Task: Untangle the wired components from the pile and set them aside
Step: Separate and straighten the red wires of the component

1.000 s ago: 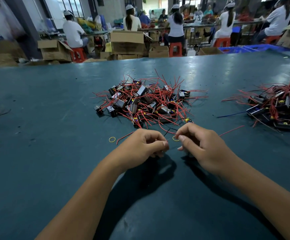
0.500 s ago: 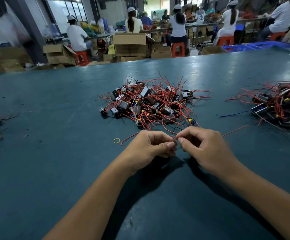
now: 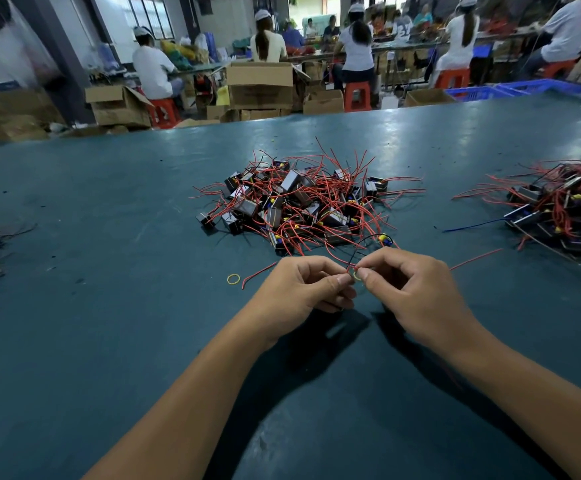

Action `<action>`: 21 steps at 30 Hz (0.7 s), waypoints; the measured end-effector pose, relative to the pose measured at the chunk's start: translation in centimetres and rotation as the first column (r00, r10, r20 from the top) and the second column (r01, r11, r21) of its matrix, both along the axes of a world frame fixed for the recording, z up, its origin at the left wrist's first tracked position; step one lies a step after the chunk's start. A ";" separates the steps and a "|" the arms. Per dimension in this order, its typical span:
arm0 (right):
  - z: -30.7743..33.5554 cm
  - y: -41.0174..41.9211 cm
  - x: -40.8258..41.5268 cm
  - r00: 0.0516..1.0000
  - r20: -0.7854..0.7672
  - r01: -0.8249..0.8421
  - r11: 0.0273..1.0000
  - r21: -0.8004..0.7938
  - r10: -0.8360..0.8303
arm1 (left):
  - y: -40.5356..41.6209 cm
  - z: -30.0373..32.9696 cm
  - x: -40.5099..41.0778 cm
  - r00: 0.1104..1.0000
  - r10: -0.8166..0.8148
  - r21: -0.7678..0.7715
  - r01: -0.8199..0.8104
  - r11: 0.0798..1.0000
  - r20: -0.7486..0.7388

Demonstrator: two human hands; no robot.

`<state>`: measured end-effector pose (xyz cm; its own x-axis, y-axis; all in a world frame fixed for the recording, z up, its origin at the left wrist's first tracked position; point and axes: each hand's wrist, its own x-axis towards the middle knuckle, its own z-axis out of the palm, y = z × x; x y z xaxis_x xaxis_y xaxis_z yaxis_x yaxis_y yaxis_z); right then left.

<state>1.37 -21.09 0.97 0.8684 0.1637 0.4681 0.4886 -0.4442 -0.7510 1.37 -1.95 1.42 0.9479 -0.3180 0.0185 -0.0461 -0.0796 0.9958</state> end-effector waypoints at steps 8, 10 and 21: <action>-0.1 0.4 -0.1 0.999 -0.024 -0.020 0.996 0.085 0.022 | -0.6 0.0 -0.2 0.999 0.023 0.003 -0.023 1.000 0.024; -0.3 0.4 0.2 0.998 -0.056 -0.016 0.993 0.115 0.023 | -0.8 -0.1 -0.2 0.998 0.052 -0.005 -0.052 0.999 0.031; -0.2 0.7 0.2 0.989 -0.140 -0.022 0.978 0.208 0.052 | -1.6 -0.1 -0.4 0.991 0.121 -0.025 -0.120 0.993 0.054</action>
<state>1.58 -20.39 0.80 0.9240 0.1109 0.3658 0.3823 -0.2570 -0.8876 1.01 -3.52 1.33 0.9766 -0.2008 0.0771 -0.0921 -0.0664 0.9935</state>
